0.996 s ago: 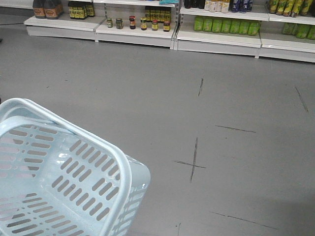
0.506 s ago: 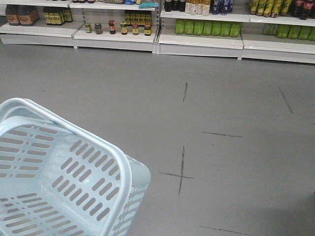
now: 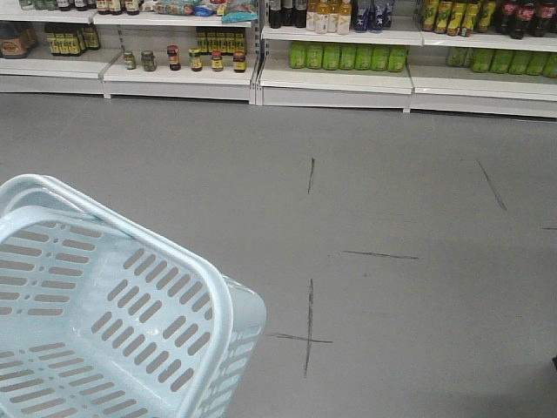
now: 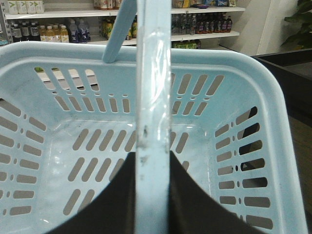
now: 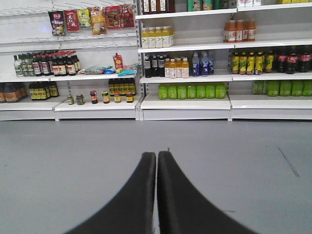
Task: Pick three apples into basket with both arms
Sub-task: 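Drive the base away from the tables toward the shelves, basket held, then turn the base and drive up to the black fruit table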
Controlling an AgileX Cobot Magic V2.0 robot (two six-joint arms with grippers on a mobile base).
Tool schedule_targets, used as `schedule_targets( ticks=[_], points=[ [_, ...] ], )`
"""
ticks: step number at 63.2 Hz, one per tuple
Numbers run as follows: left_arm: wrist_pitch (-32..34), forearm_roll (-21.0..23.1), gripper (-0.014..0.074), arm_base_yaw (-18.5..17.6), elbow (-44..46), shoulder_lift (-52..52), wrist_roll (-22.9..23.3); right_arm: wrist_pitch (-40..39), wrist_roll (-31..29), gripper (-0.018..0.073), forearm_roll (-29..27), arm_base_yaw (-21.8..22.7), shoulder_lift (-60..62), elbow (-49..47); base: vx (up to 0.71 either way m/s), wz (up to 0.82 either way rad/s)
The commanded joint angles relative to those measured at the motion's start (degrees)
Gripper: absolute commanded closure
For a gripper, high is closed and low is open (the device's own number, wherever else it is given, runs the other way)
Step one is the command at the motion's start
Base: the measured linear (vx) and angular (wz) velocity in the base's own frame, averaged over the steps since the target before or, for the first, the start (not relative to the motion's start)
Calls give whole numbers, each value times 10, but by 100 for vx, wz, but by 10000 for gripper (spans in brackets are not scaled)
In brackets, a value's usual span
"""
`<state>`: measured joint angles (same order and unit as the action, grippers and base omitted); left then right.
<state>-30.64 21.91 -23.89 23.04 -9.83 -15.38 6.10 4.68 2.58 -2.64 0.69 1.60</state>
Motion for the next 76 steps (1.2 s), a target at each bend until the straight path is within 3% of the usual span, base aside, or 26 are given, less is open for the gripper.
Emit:
schedule_targets(
  ticks=[1,76],
  points=[
    [61,13,603,1,16,-7,3,-39,-3,564,6,4,7,8,23,-9],
    [61,13,603,1,16,-7,3,-39,-3,564,6,4,7,8,19,-19]
  ],
)
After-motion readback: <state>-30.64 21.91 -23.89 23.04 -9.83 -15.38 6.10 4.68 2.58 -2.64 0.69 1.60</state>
